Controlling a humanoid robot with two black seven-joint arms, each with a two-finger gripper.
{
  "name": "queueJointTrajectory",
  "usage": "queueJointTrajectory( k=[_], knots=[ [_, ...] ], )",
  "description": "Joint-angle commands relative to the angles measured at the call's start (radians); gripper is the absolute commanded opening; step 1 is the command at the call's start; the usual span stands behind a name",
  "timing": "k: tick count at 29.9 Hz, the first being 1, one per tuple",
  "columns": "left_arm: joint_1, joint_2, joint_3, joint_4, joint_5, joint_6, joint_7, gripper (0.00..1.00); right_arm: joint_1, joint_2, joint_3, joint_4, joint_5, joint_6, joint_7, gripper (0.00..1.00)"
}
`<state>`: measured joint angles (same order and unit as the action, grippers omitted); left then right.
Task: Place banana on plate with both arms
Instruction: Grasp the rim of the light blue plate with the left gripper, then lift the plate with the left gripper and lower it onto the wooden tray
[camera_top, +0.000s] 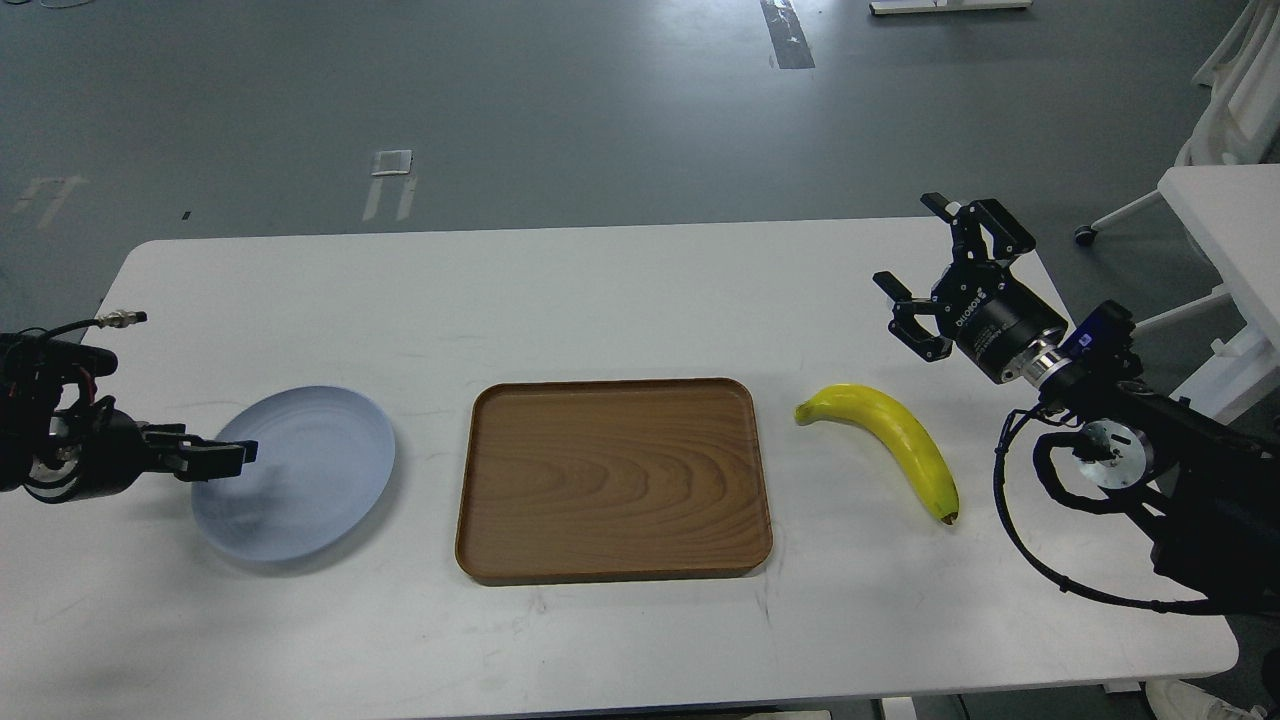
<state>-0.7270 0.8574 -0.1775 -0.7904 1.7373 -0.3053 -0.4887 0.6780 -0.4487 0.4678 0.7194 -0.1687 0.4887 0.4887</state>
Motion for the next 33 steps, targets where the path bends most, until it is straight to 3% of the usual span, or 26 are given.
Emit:
queueJointTrajectory(
  k=[1,4,6,8,10,23,26,30,33],
  knots=[
    [0.018,0.000,0.001,0.013,-0.002,0.000,0.000,0.65,0.000,0.001,0.000,0.000,0.000,0.000,0.000,1.00],
    [0.023,-0.001,0.001,0.014,-0.018,0.000,0.000,0.57,0.000,0.001,-0.001,0.002,0.000,0.000,0.000,1.00],
    [0.023,0.000,0.001,0.016,-0.028,0.000,0.000,0.37,0.000,-0.001,-0.001,0.002,0.000,0.000,0.000,1.00],
    [0.021,0.002,0.003,0.014,-0.030,0.000,0.000,0.10,0.000,0.001,-0.001,0.002,0.000,0.000,0.000,1.00],
    [0.021,0.002,0.001,0.014,-0.030,0.000,0.000,0.00,0.000,0.001,-0.001,0.002,0.000,0.000,0.000,1.00],
    [-0.011,0.011,-0.002,-0.003,-0.117,-0.008,0.000,0.00,0.003,-0.001,-0.001,0.003,0.000,0.000,0.000,1.00],
    [-0.078,0.022,0.001,-0.026,-0.133,-0.029,0.000,0.00,0.005,-0.004,0.000,0.003,0.000,0.000,0.000,1.00],
    [-0.221,0.020,0.000,-0.111,-0.134,-0.136,0.000,0.00,0.009,-0.010,-0.001,0.003,0.000,0.000,0.000,1.00],
    [-0.273,0.011,0.000,-0.185,-0.131,-0.164,0.000,0.00,0.009,-0.010,0.000,0.003,0.000,0.000,0.000,1.00]
  ],
)
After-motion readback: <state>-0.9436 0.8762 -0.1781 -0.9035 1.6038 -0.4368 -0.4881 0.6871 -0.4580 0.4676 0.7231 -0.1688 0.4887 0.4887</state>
